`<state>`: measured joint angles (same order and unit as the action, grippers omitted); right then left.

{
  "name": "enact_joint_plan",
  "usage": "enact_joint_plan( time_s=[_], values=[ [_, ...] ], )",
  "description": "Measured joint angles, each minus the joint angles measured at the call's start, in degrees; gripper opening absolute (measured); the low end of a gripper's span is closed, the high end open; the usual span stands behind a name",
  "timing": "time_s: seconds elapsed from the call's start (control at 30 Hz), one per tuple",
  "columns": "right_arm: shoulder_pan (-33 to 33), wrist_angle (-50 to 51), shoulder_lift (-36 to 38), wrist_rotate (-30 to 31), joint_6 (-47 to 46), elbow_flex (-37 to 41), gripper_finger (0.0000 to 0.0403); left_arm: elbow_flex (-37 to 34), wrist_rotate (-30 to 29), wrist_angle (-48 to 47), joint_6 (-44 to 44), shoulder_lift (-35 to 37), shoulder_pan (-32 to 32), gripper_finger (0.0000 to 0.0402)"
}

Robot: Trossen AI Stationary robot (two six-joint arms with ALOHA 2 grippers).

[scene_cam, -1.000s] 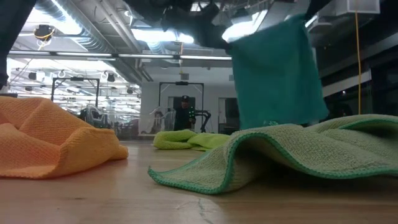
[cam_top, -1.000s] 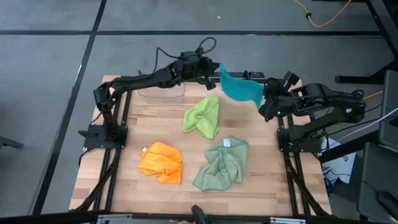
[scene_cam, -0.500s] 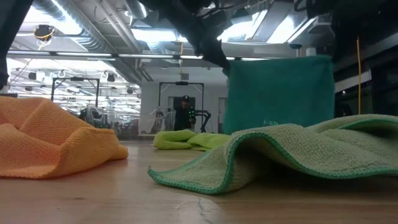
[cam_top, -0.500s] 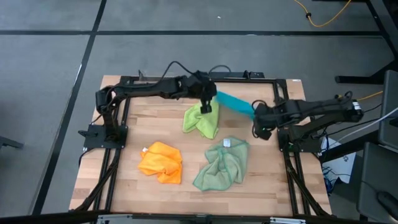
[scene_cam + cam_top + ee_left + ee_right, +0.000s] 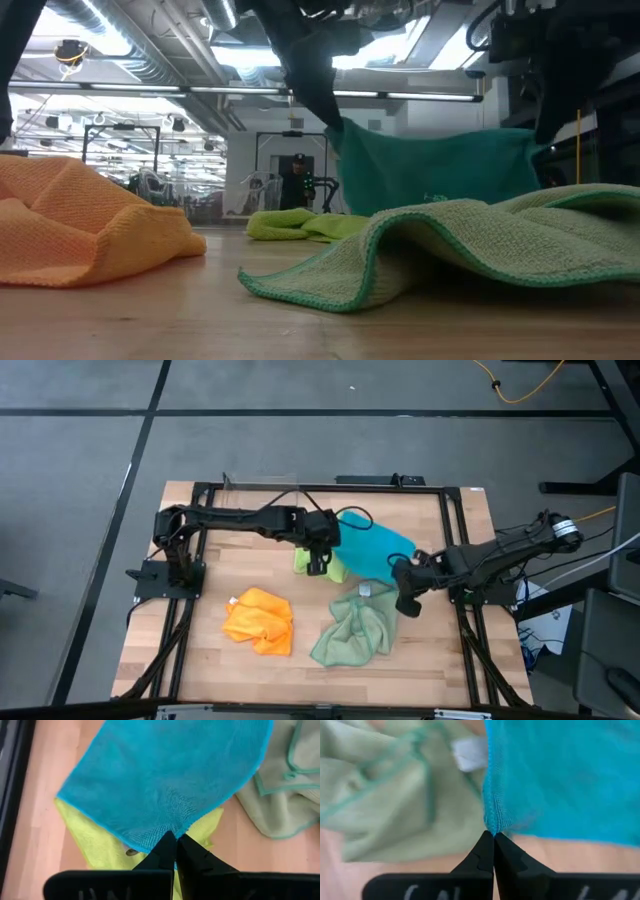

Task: Fold microfiber towels
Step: Fold the blue towel

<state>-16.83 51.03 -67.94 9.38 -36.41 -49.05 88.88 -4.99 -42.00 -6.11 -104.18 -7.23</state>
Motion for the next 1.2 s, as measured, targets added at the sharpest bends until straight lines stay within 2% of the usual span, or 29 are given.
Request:
enact_joint_plan(
  time_s=[0.2, 0.43, 0.53, 0.63, 0.73, 0.93, 1.07, 1.2],
  values=[
    [-0.1, -0.99, -0.02, 0.13, 0.23, 1.59, 0.0, 0.0, -0.54, 0.09, -0.78, 0.0, -0.25, 0.0],
    [1.09, 3.71, -0.02, 7.52, -2.66, 1.59, 0.0, 0.05, -7.49, 3.72, -3.62, -0.24, -3.95, 0.0],
    [2.21, 4.4, -0.15, 11.05, -3.96, 1.59, 0.0, 0.11, -5.52, 6.48, -5.06, -1.63, -6.19, 0.0],
    [3.71, 4.37, -0.47, 11.95, -3.95, 1.59, 0.0, 0.09, -2.66, 8.72, -6.38, -4.46, -8.05, 0.0],
    [5.18, 5.78, -1.06, 13.41, -4.18, 1.61, 0.0, 0.07, -3.31, 12.92, -8.47, -7.58, -9.32, 0.0],
    [8.66, 11.93, -3.08, 17.09, -10.25, 1.95, 0.0, 0.04, -7.53, 18.21, -11.73, -10.44, -11.14, 0.0],
    [11.55, 9.73, -4.35, 17.04, -10.8, 5.3, 0.0, 0.07, -6.77, 19.84, -12.55, -10.73, -12.09, 0.0],
    [13.6, 7.89, -4.65, 16.7, -10.27, 7.48, 0.0, 0.05, -3.5, 20.5, -12.68, -11.36, -12.46, 0.0]
  ],
)
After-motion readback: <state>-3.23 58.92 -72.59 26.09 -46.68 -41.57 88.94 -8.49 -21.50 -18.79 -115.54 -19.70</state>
